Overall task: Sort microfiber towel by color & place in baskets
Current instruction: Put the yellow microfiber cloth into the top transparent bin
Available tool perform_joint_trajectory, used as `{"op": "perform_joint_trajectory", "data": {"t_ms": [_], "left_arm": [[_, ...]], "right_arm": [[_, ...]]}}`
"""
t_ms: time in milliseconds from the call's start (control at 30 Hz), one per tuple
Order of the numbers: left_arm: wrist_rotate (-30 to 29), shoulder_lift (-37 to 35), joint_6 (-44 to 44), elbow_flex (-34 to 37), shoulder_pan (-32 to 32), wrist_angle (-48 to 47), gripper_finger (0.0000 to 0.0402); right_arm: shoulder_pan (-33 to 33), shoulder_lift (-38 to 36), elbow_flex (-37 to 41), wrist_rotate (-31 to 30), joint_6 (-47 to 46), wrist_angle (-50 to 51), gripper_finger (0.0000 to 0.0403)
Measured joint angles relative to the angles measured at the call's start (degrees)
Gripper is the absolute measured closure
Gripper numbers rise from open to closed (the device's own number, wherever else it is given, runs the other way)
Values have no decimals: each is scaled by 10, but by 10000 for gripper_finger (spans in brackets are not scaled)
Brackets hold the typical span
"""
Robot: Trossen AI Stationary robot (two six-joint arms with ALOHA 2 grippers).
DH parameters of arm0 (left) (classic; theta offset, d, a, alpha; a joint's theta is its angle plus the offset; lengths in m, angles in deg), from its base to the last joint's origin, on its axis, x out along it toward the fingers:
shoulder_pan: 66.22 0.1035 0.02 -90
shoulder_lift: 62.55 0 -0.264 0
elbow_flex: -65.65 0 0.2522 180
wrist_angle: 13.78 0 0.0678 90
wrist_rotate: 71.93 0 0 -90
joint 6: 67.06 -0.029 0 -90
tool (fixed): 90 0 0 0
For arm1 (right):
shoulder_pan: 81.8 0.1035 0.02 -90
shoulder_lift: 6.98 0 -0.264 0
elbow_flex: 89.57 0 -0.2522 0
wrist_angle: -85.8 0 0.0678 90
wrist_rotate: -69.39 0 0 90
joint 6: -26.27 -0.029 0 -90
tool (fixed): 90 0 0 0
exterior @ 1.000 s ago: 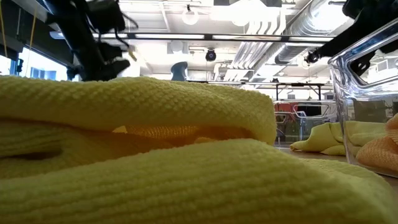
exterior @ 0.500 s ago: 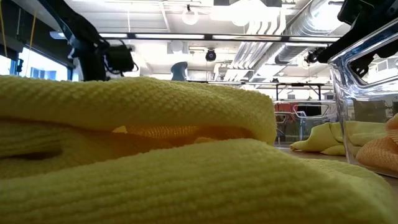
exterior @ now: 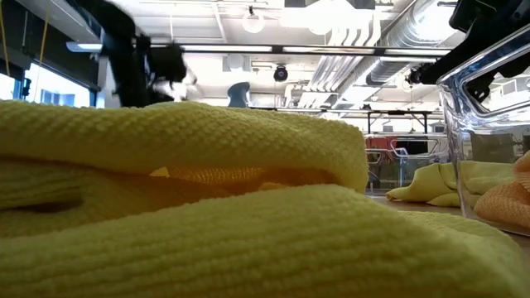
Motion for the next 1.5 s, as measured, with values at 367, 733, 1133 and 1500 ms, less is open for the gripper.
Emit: {"op": "perform_joint_trajectory", "data": {"t_ms": [367, 733, 1133, 1500], "left_arm": [[-62, -29, 19, -207, -194, -82, 401], [-46, 113, -57, -415, -265, -90, 401], [64, 303, -188, -645, -268, -76, 401], [90, 327, -212, -695, -265, -48, 401]], "right_arm": [[-62, 0, -13, -66, 46, -18, 360], [-158, 10, -98, -17, 200, -20, 194], [-236, 143, -220, 13, 335, -14, 160], [-284, 204, -241, 15, 357, -31, 207]]}}
